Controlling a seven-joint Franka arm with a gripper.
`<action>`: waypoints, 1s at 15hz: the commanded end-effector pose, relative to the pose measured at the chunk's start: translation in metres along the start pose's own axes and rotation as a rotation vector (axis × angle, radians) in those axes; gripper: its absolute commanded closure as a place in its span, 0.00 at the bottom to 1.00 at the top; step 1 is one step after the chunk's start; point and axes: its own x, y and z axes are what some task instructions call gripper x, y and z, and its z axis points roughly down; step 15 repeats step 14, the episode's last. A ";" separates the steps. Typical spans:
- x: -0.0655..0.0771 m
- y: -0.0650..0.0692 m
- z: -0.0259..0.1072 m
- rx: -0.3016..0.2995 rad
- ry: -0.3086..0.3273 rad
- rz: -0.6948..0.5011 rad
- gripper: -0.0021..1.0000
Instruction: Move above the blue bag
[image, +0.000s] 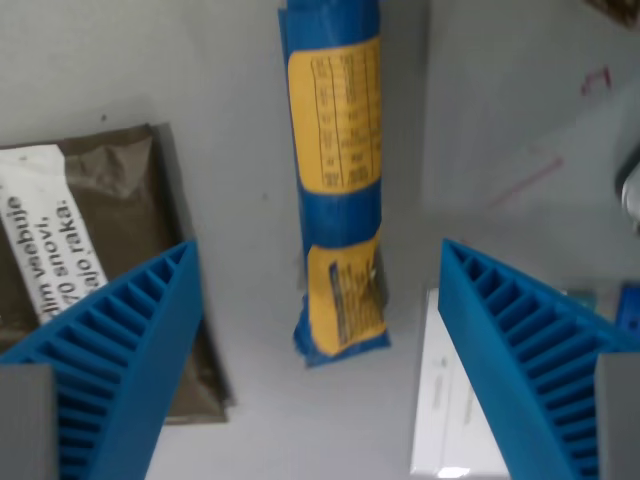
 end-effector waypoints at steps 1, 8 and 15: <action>0.008 0.005 0.006 0.009 0.001 -0.192 0.00; 0.013 0.008 0.016 0.008 -0.005 -0.158 0.00; 0.015 0.009 0.017 0.011 -0.010 -0.131 0.00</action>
